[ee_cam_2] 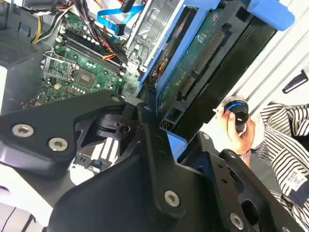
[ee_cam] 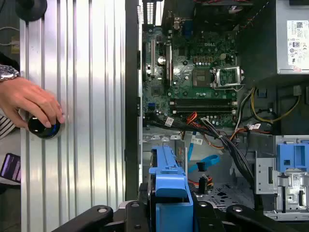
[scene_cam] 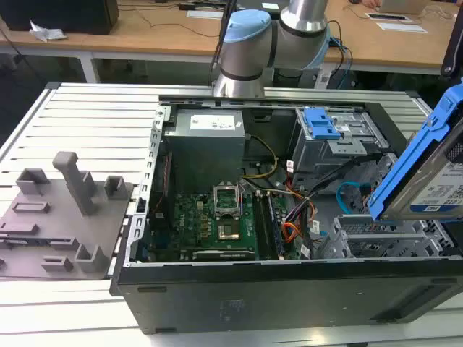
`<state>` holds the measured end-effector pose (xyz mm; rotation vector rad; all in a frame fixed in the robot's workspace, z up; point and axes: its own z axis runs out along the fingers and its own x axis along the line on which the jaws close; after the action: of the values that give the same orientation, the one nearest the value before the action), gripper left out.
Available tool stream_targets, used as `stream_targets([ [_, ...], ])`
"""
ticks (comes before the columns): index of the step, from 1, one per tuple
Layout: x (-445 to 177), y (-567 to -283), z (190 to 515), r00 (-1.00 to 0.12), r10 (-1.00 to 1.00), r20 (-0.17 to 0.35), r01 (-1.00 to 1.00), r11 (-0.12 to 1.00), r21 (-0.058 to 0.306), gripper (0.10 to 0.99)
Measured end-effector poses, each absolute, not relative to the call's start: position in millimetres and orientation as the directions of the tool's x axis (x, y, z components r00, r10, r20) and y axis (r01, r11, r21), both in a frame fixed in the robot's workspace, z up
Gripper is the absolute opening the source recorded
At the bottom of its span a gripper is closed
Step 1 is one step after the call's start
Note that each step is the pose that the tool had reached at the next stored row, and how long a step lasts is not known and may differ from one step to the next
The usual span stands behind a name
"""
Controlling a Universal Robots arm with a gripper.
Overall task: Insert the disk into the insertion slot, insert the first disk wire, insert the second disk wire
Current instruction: 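Insert the disk into the insertion slot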
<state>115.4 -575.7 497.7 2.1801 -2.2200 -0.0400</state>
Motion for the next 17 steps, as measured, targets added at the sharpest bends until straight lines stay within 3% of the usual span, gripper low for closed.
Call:
stream_targets([
  [17,115,-576,474,-0.018,-1.0,0.003,-0.999,0.018,0.039,0.365],
])
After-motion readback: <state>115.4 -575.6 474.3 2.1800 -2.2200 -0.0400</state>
